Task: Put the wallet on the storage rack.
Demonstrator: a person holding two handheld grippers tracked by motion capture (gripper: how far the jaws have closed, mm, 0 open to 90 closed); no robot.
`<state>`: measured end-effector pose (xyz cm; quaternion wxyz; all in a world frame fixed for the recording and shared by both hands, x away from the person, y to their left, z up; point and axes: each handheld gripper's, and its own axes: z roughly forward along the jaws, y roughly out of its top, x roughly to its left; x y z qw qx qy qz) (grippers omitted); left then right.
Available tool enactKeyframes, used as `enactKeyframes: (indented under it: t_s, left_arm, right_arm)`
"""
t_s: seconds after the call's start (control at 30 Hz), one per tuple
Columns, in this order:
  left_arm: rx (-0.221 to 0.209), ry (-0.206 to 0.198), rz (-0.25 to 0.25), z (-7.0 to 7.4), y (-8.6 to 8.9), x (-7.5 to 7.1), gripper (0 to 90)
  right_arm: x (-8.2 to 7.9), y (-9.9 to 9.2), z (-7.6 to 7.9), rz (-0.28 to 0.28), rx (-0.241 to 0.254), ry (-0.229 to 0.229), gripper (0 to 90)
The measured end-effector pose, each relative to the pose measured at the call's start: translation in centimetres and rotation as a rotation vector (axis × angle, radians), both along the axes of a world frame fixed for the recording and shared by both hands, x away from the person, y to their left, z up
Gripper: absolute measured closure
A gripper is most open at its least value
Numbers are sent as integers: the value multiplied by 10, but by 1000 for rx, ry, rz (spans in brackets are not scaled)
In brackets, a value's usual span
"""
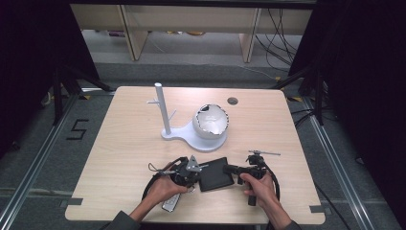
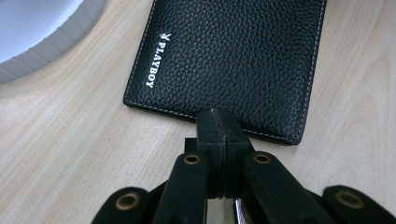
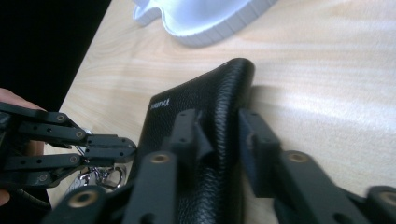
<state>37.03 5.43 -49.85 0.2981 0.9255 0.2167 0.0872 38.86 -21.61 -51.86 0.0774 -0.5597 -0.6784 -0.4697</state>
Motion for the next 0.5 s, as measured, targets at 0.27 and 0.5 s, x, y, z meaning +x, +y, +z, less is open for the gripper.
enactKeyframes:
  t_s: [0.27, 0.5]
  left_arm:
    - [-1, 1, 12, 0, 2, 0, 842]
    - [-6, 0, 24, 7, 9, -1, 693]
  right_arm:
    - [-1, 7, 17, 49, -38, -86, 797]
    - [2, 14, 27, 100, -47, -147, 815]
